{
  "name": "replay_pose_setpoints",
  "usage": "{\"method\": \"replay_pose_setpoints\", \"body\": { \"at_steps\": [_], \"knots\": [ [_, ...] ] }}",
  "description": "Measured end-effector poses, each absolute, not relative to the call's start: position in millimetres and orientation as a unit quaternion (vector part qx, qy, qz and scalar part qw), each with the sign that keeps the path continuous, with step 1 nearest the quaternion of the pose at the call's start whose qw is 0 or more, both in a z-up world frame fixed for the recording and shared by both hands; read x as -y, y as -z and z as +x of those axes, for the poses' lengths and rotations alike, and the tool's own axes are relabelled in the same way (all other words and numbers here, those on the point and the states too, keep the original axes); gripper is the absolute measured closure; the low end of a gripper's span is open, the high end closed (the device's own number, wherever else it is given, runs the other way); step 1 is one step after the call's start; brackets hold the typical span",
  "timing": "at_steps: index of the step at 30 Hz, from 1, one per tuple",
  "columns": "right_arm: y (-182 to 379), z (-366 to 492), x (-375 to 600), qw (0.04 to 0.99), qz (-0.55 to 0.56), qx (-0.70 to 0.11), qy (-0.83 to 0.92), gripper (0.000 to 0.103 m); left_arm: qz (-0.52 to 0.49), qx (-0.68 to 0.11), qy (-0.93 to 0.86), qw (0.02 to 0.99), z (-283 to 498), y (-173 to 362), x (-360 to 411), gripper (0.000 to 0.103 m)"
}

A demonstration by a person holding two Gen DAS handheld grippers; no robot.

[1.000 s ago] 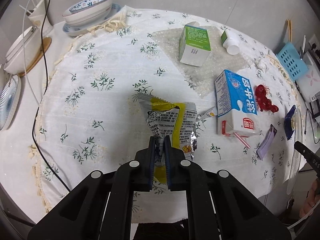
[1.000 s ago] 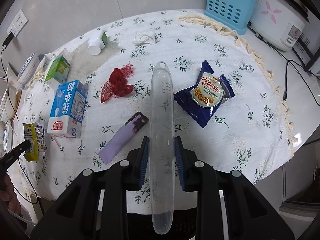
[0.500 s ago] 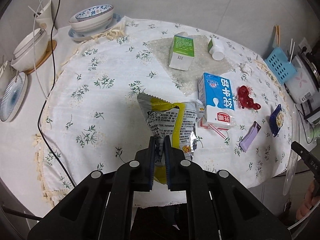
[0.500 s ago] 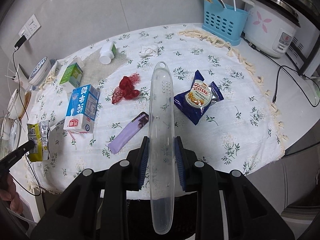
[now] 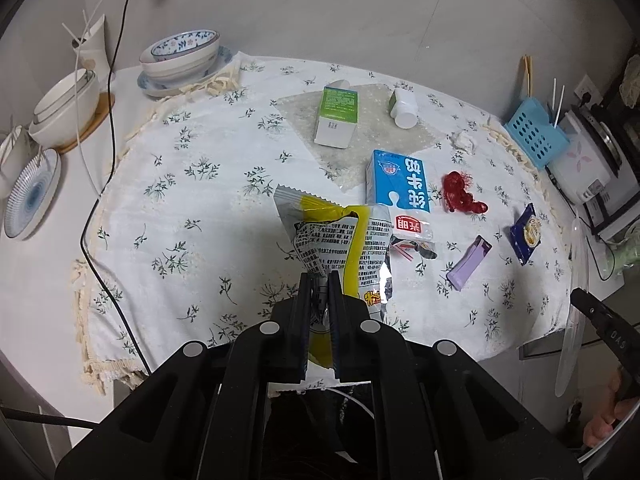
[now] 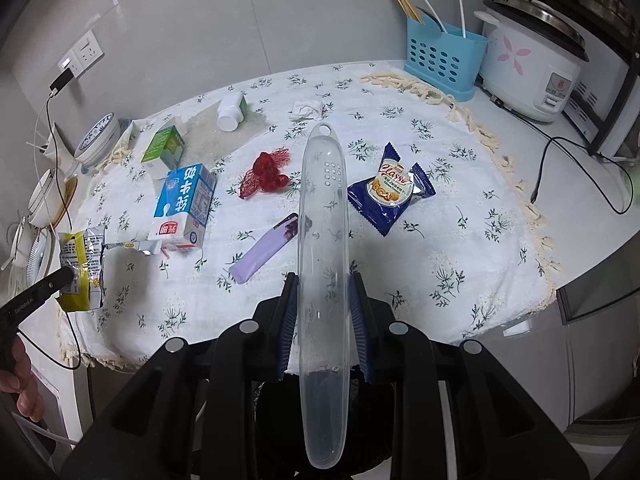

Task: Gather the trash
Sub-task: 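Carry the wrapper and tube with both grippers toward the black trash bin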

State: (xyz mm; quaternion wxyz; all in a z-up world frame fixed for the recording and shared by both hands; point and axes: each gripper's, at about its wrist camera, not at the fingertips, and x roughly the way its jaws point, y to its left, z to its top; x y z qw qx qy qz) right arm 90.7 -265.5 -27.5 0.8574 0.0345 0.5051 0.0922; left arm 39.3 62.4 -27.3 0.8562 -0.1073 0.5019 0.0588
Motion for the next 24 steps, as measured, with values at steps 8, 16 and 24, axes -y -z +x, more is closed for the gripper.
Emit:
{"method": "replay_pose_setpoints", "body": {
  "at_steps": [8,16,24],
  "knots": [
    [21.5,71.2,270.9,0.860,0.030,-0.499,-0.100,0.078,-0.108,-0.494,-0.049,0.861,20.7,22.1,-49.2,0.096],
    [18.4,51.5,275.3,0.863,0.026,-0.494,-0.104,0.078,-0.103,-0.489,-0.035,0.865,3.7,19.4,-33.4,0.096],
    [16.6,33.7,281.6,0.864,0.022,-0.491,-0.108,0.078,-0.095,-0.484,-0.019,0.870,-12.2,18.2,-16.2,0.096]
  ]
}}
